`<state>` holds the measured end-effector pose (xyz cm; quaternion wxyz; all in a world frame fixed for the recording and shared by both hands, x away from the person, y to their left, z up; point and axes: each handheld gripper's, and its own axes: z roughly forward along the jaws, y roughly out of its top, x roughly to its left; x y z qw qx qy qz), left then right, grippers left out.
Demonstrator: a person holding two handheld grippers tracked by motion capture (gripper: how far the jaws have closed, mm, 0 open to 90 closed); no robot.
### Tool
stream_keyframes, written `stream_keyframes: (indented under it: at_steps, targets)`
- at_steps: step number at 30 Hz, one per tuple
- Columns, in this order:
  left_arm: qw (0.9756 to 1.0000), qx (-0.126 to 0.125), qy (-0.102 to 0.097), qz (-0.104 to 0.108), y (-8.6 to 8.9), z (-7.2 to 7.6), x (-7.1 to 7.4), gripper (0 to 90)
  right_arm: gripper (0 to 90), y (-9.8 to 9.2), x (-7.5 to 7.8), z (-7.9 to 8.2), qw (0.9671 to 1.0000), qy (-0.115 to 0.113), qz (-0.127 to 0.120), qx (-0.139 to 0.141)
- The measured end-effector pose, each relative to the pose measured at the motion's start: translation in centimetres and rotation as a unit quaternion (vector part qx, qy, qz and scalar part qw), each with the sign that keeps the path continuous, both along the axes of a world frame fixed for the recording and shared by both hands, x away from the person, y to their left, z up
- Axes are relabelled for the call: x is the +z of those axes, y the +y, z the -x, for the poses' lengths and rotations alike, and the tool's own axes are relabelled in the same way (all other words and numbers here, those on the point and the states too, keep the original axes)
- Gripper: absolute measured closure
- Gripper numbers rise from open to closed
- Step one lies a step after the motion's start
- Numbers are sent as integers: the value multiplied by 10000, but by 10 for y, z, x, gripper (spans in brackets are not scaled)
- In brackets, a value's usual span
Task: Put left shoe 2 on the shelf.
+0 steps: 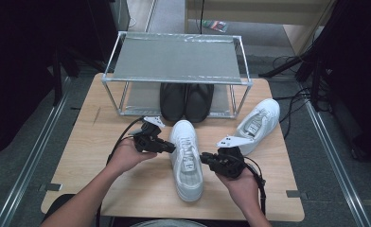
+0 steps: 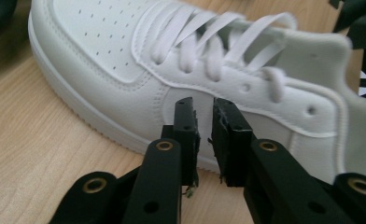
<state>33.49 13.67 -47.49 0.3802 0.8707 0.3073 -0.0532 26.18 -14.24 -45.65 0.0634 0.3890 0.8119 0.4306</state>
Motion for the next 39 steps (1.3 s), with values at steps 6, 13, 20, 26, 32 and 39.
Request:
stream_keyframes:
  at_steps: [6,13,20,26,32,39]
  targets:
    - [9996,20,-269,83,8,7,13,615,665,10,-1,7,9997,-228,-86,6]
    - [9983,242,-477,220,23,9,23,545,579,26,-13,8,9991,-306,222,-167]
    - [9979,409,-434,248,33,4,22,523,539,37,-31,-1,9980,-201,420,-422]
    - [9978,477,-393,240,37,1,20,510,549,38,-42,-11,9980,-14,192,-609]
    - [9976,522,-388,239,40,1,19,508,634,35,-44,-14,9972,19,16,-746]
    - [9975,557,-368,241,42,0,19,508,737,34,-43,-16,9958,-61,-8,-918]
